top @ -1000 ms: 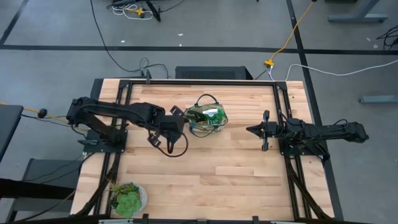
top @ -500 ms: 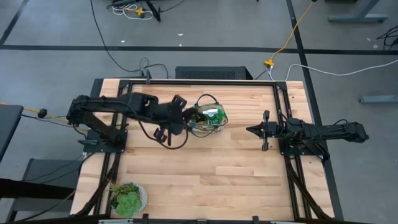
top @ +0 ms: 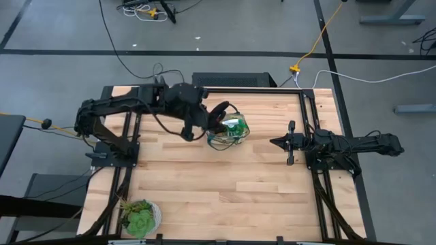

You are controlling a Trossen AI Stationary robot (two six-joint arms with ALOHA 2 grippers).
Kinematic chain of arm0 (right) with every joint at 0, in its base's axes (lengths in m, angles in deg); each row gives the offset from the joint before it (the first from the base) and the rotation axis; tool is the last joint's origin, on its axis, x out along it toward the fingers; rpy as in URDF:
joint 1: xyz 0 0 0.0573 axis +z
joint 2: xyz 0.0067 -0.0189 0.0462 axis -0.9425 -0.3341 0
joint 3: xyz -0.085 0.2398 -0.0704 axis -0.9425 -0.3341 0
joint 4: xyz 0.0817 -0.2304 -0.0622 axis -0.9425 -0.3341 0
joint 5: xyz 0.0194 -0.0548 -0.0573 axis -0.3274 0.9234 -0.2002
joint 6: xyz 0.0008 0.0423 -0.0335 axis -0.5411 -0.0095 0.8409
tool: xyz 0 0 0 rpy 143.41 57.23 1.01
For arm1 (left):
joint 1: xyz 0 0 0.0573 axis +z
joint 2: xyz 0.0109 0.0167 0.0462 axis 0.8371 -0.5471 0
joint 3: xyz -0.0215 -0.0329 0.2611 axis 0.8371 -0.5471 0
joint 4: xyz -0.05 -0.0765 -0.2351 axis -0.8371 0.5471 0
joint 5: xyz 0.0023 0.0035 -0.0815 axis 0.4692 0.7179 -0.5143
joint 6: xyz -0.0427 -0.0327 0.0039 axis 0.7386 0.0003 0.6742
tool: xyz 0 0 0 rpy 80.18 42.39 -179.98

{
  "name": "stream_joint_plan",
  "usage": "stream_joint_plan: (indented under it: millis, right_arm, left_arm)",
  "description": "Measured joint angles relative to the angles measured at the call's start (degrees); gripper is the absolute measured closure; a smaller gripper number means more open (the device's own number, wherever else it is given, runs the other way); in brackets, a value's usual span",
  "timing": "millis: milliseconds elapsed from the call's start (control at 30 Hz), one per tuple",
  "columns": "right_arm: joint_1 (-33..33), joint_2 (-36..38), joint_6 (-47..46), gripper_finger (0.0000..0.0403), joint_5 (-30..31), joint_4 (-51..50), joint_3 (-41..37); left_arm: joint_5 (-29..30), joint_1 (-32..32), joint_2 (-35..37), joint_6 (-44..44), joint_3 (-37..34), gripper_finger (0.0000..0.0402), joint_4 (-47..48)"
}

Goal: Pick & Place Garden tools in Gardening bag
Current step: Put the red gloves into the gardening bag

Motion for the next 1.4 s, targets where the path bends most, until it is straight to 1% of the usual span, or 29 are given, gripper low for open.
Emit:
stream_joint_plan:
  millis: [200,333,533,633,833,1033,1400]
  right_arm:
    - [0.0,0.0,0.0,0.0387,0.0,0.0,0.0]
    - [0.0,0.0,0.0,0.0387,0.0,0.0,0.0]
    - [0.0,0.0,0.0,0.0387,0.0,0.0,0.0]
    - [0.0,0.0,0.0,0.0387,0.0,0.0,0.0]
    - [0.0,0.0,0.0,0.0387,0.0,0.0,0.0]
    - [0.0,0.0,0.0,0.0387,0.0,0.0,0.0]
    - [0.0,0.0,0.0,0.0387,0.0,0.0,0.0]
  left_arm:
    - [-6.4,2.8,0.0,2.8,0.0,0.0383,-3.7]
    - [-8.0,4.0,0.0,3.4,0.0,0.0383,-3.7]
    - [-11.1,4.8,0.0,6.6,-0.1,0.0383,-5.9]
    - [-11.3,4.8,0.0,7.3,-0.4,0.0383,-5.7]
    - [-11.3,4.9,0.1,8.7,-3.5,0.0383,-4.3]
    - [-11.2,5.2,0.2,8.9,-3.7,0.0383,-4.2]
    - [-10.9,6.4,3.1,11.5,-3.8,0.0383,3.5]
